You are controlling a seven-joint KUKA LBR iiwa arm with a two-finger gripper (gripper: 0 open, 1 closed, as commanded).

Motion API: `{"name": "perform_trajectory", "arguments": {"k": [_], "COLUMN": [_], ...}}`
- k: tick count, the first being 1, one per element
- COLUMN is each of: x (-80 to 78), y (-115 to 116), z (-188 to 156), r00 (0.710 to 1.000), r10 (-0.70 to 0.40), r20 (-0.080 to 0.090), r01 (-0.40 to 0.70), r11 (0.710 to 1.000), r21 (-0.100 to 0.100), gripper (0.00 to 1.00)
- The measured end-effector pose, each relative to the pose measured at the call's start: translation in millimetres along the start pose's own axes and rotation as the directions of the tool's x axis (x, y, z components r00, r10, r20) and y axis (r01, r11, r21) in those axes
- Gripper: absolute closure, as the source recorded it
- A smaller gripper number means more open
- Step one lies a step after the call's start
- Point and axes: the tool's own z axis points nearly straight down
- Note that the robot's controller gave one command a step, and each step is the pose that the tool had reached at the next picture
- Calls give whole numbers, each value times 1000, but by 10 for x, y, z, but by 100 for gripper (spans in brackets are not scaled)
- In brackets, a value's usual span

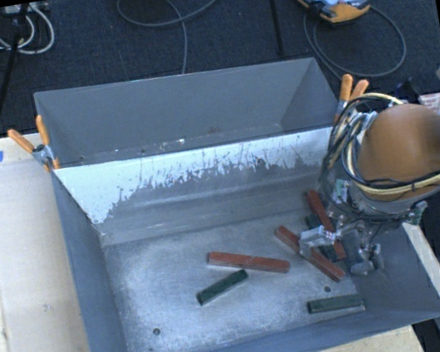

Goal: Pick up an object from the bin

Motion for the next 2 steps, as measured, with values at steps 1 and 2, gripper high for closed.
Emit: {"name": "perform_trajectory", "arguments": {"k": [1,2], "x": [-47,-46], "y": [293,333], "z": [-51,-59], "r00": [961,955], "r10": [-275,-296], "r20": [-1,-1], "r01": [275,296], "r11": [961,955], "r21": [-2,-4], "gripper": [0,0]}}
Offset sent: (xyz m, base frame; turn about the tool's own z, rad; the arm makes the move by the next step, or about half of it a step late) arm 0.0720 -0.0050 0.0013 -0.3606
